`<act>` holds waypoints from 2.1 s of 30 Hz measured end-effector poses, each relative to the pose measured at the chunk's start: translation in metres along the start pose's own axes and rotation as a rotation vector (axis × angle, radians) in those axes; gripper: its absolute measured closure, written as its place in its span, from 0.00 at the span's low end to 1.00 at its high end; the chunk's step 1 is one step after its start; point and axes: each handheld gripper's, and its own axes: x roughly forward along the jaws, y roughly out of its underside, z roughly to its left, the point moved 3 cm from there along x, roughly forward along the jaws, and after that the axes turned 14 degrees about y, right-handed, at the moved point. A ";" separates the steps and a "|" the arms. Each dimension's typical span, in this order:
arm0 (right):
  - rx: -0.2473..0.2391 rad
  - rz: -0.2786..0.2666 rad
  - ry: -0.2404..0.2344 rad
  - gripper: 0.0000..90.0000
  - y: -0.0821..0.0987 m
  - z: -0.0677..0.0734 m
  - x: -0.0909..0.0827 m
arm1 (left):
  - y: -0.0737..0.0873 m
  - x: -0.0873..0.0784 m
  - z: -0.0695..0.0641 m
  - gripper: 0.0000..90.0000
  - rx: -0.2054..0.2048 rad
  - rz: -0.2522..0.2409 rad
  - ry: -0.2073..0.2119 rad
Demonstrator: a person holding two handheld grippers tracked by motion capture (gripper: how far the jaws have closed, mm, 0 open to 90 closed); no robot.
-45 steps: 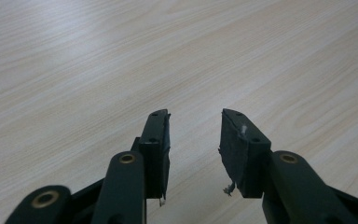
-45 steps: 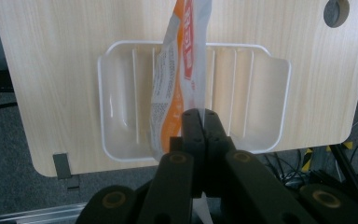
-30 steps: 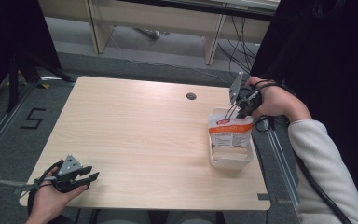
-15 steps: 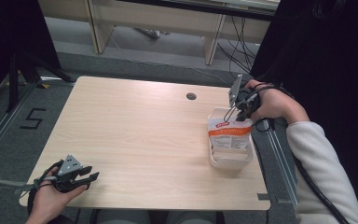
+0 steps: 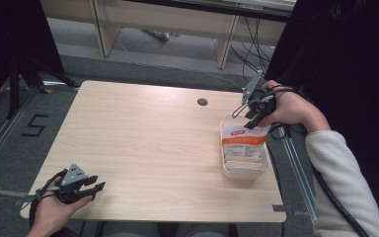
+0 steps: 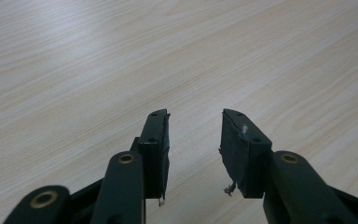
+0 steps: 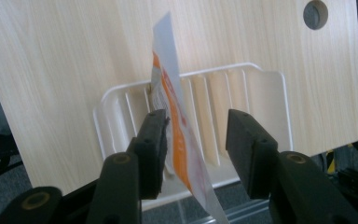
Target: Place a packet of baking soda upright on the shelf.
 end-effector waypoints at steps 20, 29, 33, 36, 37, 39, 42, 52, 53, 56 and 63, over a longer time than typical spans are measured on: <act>0.132 -0.208 0.011 0.52 -0.046 0.054 0.023 | -0.002 0.002 -0.003 0.59 -0.057 -0.061 0.001; 0.104 -0.269 0.017 0.51 -0.059 0.090 0.035 | -0.002 0.003 -0.003 0.53 -0.059 -0.066 0.007; 0.094 -0.268 0.002 0.51 -0.063 0.109 0.041 | -0.002 0.003 -0.003 0.52 -0.057 -0.068 0.000; 0.075 -0.268 -0.043 0.51 -0.067 0.136 0.055 | -0.002 0.003 -0.003 0.51 -0.054 -0.067 0.000; 0.034 -0.291 -0.050 0.51 -0.069 0.141 0.060 | -0.002 0.003 -0.003 0.51 -0.054 -0.067 0.000; 0.024 -0.296 -0.063 0.51 -0.069 0.148 0.064 | -0.002 0.003 -0.003 0.51 -0.049 -0.069 0.002; 0.009 -0.286 -0.091 0.51 -0.068 0.170 0.076 | -0.002 0.003 -0.003 0.51 -0.050 -0.070 0.006; 0.049 -0.260 -0.119 0.52 -0.058 0.209 0.102 | -0.002 0.004 -0.004 0.51 -0.057 -0.078 0.000; 0.046 -0.283 -0.109 0.52 -0.057 0.210 0.104 | -0.002 0.003 -0.003 0.51 -0.050 -0.069 0.001; 0.081 -0.321 -0.099 0.53 -0.052 0.219 0.110 | -0.002 0.003 -0.003 0.51 -0.034 -0.068 0.008; 0.125 -0.328 -0.110 0.54 -0.045 0.231 0.114 | -0.002 0.005 -0.006 0.50 -0.049 -0.073 0.024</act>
